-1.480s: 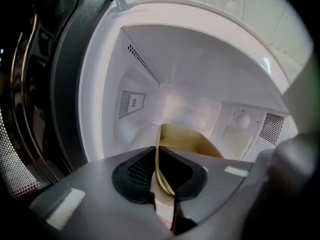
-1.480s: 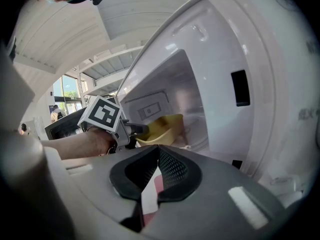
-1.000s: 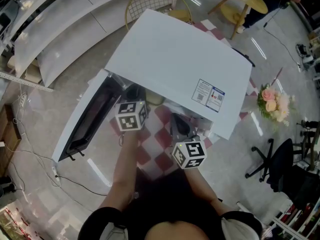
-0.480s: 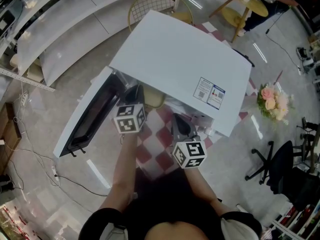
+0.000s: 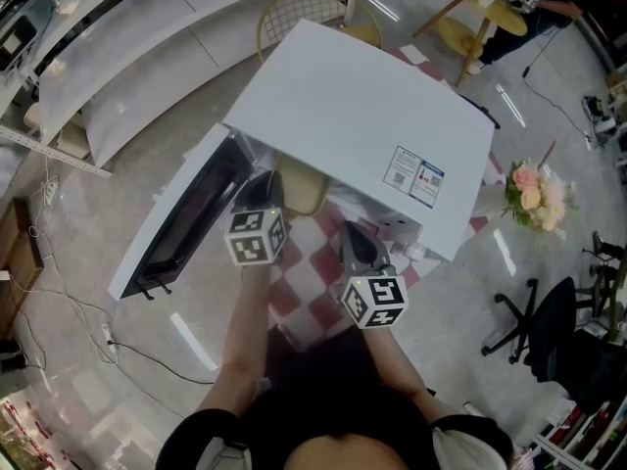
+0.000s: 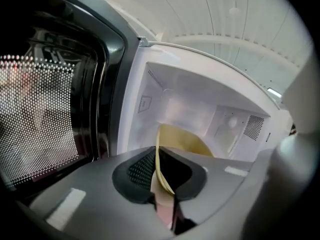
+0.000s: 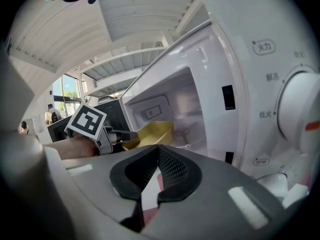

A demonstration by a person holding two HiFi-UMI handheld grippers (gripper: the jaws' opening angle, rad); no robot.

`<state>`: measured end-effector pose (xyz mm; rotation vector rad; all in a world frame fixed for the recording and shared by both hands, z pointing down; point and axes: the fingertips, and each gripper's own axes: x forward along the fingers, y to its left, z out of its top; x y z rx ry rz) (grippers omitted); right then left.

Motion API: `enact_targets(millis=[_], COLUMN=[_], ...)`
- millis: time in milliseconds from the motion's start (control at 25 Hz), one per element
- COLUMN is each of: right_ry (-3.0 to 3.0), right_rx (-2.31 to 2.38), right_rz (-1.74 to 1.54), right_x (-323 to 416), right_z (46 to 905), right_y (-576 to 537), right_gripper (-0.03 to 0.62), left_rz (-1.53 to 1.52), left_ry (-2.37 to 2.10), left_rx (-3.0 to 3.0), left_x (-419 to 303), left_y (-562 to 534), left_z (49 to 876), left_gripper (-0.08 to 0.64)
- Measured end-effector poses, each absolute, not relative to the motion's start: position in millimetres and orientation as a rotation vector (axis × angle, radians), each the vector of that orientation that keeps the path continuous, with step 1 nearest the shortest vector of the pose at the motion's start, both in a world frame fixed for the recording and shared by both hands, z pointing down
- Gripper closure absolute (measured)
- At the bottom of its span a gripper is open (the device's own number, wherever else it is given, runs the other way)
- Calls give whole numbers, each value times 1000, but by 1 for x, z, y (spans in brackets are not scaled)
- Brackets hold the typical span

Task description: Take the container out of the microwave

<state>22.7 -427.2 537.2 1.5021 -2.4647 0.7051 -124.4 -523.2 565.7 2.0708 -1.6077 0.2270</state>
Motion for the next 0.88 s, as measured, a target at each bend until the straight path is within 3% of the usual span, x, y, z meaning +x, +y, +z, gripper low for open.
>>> enact_targets(millis=[880], right_ry=[-2488], right_rx=[1511], right_rz=[680], right_x=[18], right_z=[528], right_y=[-402], right_gripper=[592], left_rz=[187], left_ry=[-1607], left_rx=[2063], left_x=[-133], left_y=[-485], left_z=[558], left_gripper=[535])
